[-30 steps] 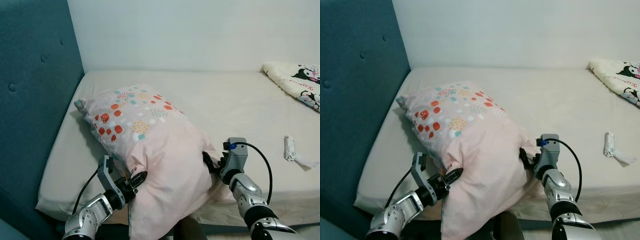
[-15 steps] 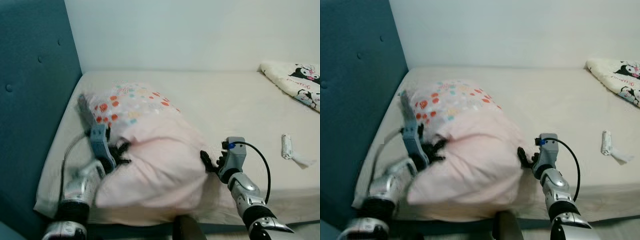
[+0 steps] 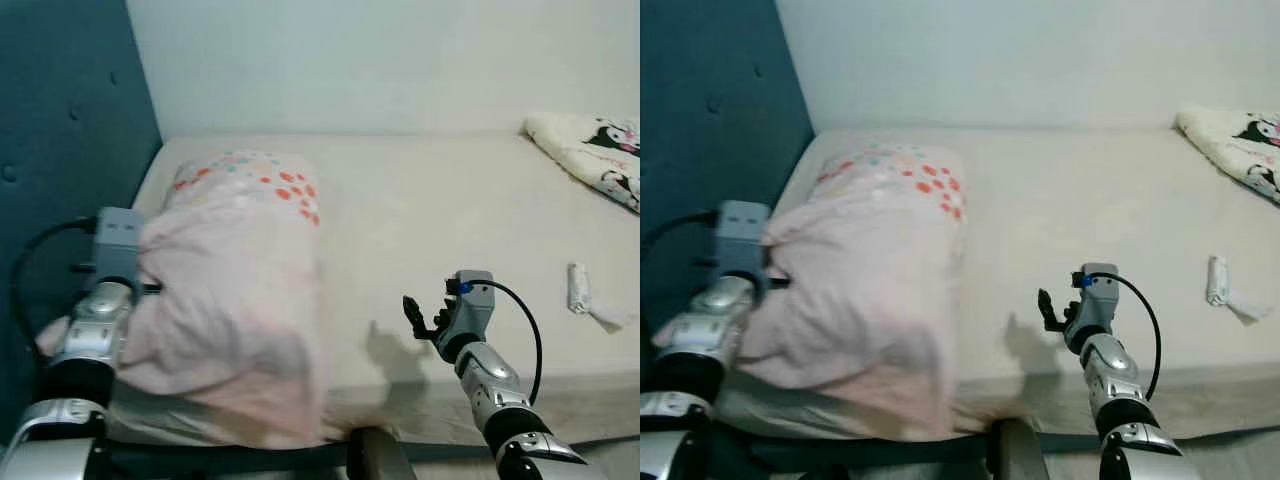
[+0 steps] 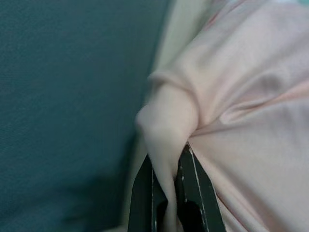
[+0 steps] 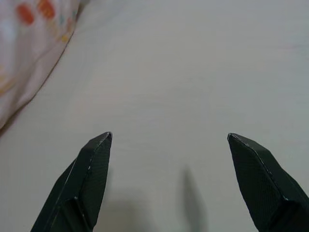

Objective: Clean up the room

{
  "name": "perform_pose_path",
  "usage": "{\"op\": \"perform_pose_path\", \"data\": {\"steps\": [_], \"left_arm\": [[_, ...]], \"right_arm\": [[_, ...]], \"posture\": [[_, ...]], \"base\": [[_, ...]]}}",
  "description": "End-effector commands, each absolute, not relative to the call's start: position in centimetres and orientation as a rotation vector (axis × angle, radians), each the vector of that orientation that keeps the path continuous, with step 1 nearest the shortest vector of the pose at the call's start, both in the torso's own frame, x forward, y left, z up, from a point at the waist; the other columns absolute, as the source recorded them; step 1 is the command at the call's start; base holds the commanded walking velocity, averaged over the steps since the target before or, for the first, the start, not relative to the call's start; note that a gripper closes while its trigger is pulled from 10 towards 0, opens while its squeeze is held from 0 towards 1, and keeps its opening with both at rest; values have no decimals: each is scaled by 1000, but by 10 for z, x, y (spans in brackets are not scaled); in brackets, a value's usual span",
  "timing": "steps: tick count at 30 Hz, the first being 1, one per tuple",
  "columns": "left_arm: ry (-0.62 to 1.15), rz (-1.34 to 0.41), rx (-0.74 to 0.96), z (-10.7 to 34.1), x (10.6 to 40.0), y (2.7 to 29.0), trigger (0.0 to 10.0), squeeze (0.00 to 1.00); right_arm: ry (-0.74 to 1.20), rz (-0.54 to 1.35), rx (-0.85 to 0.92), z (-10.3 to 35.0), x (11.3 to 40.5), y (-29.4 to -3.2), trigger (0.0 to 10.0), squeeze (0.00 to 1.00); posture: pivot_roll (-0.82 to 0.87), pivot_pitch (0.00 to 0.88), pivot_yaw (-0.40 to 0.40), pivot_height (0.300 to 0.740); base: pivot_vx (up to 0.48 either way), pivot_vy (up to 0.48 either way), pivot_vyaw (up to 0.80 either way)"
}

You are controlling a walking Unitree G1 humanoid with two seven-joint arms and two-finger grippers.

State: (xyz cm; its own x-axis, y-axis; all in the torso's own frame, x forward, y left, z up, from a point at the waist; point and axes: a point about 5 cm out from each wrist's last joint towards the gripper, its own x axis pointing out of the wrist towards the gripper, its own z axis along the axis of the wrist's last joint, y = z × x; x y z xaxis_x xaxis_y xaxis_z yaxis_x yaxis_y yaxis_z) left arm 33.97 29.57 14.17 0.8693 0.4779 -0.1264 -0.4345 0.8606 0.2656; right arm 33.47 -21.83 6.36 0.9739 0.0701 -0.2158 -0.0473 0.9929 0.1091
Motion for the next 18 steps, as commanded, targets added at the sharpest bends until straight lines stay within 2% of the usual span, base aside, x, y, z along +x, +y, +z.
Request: {"op": "perform_pose_path", "data": {"steps": [1,5,7,9,10,14,15,16,18], "left_arm": [[228,588,197,132,326,308,0,0],[276,662,151,114,304,312,0,0],[315,744,105,101,277,318,0,0],[315,744,105,101,277,318,0,0],[345,775,81,95,263,318,0,0],[374,818,56,88,248,320,0,0],[406,883,22,79,228,325,0,0],[406,883,22,79,228,325,0,0],[419,940,3,75,210,329,0,0]], "right_arm": [[220,67,100,61,333,-215,10000,0],[225,78,95,61,334,-213,10000,0],[229,96,88,62,335,-210,10000,0],[229,96,88,62,335,-210,10000,0],[230,104,86,63,336,-208,10000,0],[229,111,89,63,337,-206,10000,0],[226,123,92,64,338,-203,10000,0],[226,123,92,64,338,-203,10000,0],[224,135,93,64,339,-200,10000,0]], "posture": [[-49,0,-28,476],[-42,0,-31,476],[-28,0,-39,476],[-28,0,-39,476],[-19,0,-38,476],[-16,0,-37,476],[-15,0,-31,476],[-15,0,-31,476],[-15,0,-29,476]], "base": [[0,0,0],[0,0,0],[0,0,0],[0,0,0],[0,0,0],[0,0,0],[0,0,0],[0,0,0],[0,0,0]]}}
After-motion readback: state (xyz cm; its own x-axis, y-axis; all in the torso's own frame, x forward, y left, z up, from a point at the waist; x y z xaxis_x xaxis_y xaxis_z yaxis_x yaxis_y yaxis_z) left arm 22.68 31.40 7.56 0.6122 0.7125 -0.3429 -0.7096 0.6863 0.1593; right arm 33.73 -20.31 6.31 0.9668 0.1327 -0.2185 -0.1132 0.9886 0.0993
